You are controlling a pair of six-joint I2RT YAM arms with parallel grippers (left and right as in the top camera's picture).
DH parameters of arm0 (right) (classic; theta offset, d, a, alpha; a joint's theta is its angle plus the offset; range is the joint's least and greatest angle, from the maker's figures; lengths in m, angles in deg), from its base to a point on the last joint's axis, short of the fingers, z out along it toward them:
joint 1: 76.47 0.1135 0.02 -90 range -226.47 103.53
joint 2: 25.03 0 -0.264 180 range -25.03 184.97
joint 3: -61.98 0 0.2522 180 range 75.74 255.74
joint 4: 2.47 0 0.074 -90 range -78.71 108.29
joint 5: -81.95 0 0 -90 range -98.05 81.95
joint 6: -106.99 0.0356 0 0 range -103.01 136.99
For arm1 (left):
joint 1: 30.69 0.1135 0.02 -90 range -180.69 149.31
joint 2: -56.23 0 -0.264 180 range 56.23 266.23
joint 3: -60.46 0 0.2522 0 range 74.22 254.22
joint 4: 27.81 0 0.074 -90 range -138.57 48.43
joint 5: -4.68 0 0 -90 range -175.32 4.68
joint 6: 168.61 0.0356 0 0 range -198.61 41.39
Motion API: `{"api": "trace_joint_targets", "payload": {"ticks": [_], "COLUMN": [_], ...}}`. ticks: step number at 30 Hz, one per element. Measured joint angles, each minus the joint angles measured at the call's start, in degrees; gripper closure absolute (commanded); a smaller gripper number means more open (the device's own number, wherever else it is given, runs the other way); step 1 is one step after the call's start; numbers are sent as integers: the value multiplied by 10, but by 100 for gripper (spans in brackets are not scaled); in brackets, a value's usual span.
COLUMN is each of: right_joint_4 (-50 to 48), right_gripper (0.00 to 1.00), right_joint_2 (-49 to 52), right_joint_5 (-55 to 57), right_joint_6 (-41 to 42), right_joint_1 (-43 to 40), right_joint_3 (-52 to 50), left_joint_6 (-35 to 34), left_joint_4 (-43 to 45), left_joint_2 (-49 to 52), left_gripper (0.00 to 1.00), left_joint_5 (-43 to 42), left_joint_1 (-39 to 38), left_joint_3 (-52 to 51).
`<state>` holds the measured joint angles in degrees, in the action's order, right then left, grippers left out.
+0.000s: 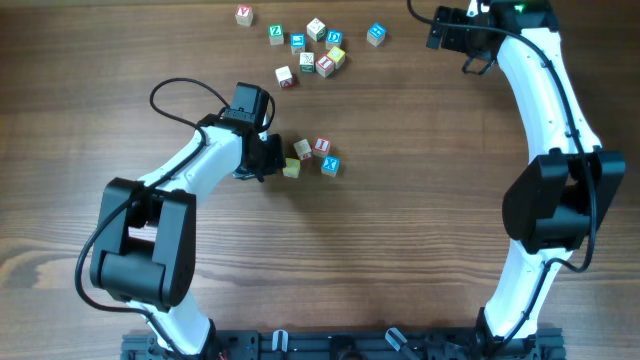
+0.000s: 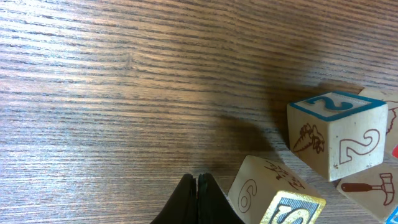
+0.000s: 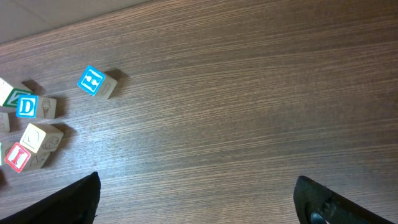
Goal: Form a circle
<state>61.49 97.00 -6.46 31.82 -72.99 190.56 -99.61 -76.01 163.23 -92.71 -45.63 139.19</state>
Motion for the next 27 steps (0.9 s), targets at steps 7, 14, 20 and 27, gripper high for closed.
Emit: {"api": "trace_joint_targets", "payload": {"ticks": [7, 14, 20, 27], "right_joint_4": [0, 0, 0, 0], "right_gripper": [0, 0, 0, 0], "right_joint_2": [0, 0, 0, 0], "right_joint_5": [0, 0, 0, 0], "right_joint_6": [0, 0, 0, 0], "right_joint_1": [0, 0, 0, 0], "right_joint_3": [0, 0, 0, 0], "left_joint_6": [0, 0, 0, -8], "left_joint_4": [-5, -7, -7, -11], "left_joint_2": [0, 0, 0, 0], "left_gripper": [95, 95, 95, 96], "left_joint_5": [0, 0, 0, -4], "left_joint_1": [0, 0, 0, -1], "left_joint_3": [0, 0, 0, 0]}}
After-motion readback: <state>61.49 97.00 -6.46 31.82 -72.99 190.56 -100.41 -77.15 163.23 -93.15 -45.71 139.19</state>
